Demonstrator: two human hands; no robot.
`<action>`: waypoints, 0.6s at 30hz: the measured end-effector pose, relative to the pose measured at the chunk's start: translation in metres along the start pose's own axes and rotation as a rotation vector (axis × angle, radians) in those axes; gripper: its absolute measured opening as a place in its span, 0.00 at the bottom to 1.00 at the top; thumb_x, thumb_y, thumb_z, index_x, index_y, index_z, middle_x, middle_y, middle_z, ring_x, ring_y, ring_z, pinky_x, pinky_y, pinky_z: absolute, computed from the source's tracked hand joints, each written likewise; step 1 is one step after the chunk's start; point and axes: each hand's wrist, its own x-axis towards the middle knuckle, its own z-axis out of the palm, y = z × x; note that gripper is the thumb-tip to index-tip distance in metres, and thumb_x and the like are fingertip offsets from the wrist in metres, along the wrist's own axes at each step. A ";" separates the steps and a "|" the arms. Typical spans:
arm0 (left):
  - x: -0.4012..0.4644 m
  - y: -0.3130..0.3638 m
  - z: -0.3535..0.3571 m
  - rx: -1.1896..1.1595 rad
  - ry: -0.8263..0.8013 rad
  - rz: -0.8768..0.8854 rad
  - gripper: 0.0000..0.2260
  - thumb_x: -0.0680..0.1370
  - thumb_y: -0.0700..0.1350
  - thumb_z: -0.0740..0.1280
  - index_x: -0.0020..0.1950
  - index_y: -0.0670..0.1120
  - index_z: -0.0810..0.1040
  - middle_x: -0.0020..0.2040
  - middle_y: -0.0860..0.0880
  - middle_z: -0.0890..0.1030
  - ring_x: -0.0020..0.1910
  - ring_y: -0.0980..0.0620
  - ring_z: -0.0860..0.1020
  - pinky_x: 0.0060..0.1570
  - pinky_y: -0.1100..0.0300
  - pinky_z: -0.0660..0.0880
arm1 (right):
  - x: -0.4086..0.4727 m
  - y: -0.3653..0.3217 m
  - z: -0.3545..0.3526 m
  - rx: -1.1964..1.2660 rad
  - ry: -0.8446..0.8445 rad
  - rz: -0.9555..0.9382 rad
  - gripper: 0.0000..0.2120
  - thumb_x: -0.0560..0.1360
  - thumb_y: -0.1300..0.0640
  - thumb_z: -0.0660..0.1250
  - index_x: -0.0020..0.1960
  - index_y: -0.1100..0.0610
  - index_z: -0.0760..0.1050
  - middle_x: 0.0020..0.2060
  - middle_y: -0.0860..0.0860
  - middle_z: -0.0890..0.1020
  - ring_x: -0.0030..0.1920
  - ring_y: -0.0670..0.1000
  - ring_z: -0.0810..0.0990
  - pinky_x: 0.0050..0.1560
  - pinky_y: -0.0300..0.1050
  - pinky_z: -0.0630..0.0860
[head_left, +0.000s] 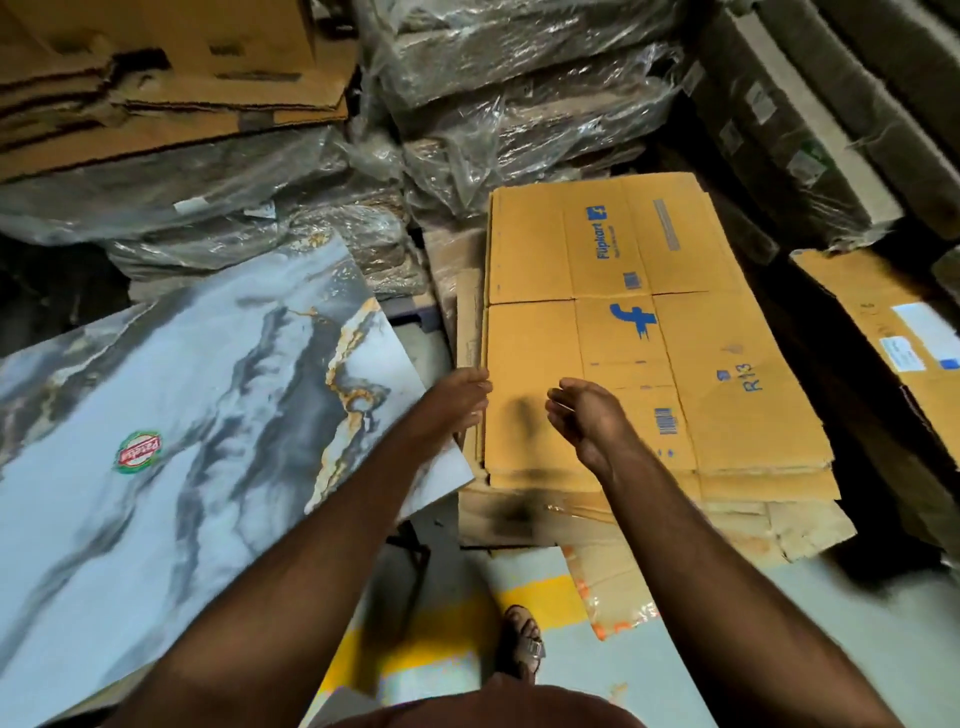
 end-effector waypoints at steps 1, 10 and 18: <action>-0.012 0.001 -0.011 -0.043 0.049 0.051 0.15 0.83 0.36 0.59 0.71 0.38 0.68 0.55 0.45 0.77 0.44 0.56 0.78 0.42 0.65 0.74 | -0.012 0.001 0.020 -0.048 -0.086 -0.034 0.07 0.82 0.61 0.58 0.55 0.59 0.75 0.44 0.55 0.80 0.41 0.51 0.78 0.43 0.42 0.76; -0.189 -0.067 -0.179 0.131 0.611 0.260 0.10 0.80 0.36 0.62 0.59 0.43 0.79 0.54 0.47 0.81 0.52 0.51 0.79 0.56 0.58 0.75 | -0.117 0.109 0.208 -0.394 -0.669 -0.205 0.07 0.82 0.62 0.60 0.55 0.55 0.77 0.45 0.51 0.83 0.44 0.49 0.80 0.46 0.42 0.73; -0.406 -0.226 -0.335 -0.108 1.048 0.138 0.10 0.81 0.34 0.59 0.56 0.43 0.78 0.51 0.45 0.82 0.48 0.52 0.78 0.44 0.66 0.71 | -0.276 0.309 0.348 -0.604 -0.965 -0.126 0.04 0.81 0.58 0.64 0.50 0.54 0.78 0.44 0.50 0.84 0.45 0.49 0.81 0.47 0.43 0.73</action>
